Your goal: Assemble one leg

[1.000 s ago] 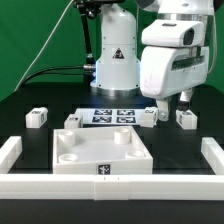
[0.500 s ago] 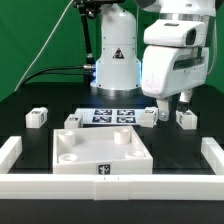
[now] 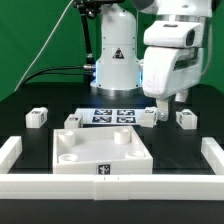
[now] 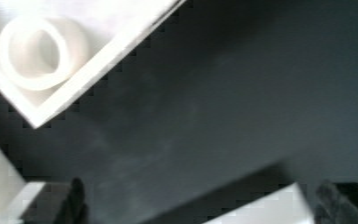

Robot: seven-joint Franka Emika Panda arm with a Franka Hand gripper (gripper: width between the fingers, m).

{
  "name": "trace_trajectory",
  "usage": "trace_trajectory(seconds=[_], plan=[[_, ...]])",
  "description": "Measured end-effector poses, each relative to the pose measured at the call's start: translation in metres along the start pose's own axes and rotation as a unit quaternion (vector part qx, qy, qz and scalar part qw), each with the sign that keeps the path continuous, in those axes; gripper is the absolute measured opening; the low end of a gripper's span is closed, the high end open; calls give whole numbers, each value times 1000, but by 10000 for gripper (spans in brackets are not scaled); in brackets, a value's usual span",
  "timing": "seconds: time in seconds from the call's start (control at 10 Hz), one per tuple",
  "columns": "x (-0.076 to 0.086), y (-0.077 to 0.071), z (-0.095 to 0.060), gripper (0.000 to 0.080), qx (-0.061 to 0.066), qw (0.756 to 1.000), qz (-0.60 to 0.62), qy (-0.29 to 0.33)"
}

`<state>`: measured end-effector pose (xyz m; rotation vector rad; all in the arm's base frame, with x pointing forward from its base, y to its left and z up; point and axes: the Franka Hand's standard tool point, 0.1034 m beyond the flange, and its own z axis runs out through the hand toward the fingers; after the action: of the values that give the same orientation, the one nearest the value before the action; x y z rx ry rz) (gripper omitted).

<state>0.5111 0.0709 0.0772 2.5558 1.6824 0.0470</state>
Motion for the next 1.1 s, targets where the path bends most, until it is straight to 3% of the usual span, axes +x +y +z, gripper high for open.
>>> trace_trajectory(seconds=[0.1, 0.4, 0.8, 1.1], plan=[[-10, -5, 2, 650, 5, 999, -33, -4], [-36, 2, 6, 650, 12, 991, -134, -13], [-36, 2, 6, 650, 12, 990, -142, -12], [-75, 9, 15, 650, 18, 963, -270, -9]])
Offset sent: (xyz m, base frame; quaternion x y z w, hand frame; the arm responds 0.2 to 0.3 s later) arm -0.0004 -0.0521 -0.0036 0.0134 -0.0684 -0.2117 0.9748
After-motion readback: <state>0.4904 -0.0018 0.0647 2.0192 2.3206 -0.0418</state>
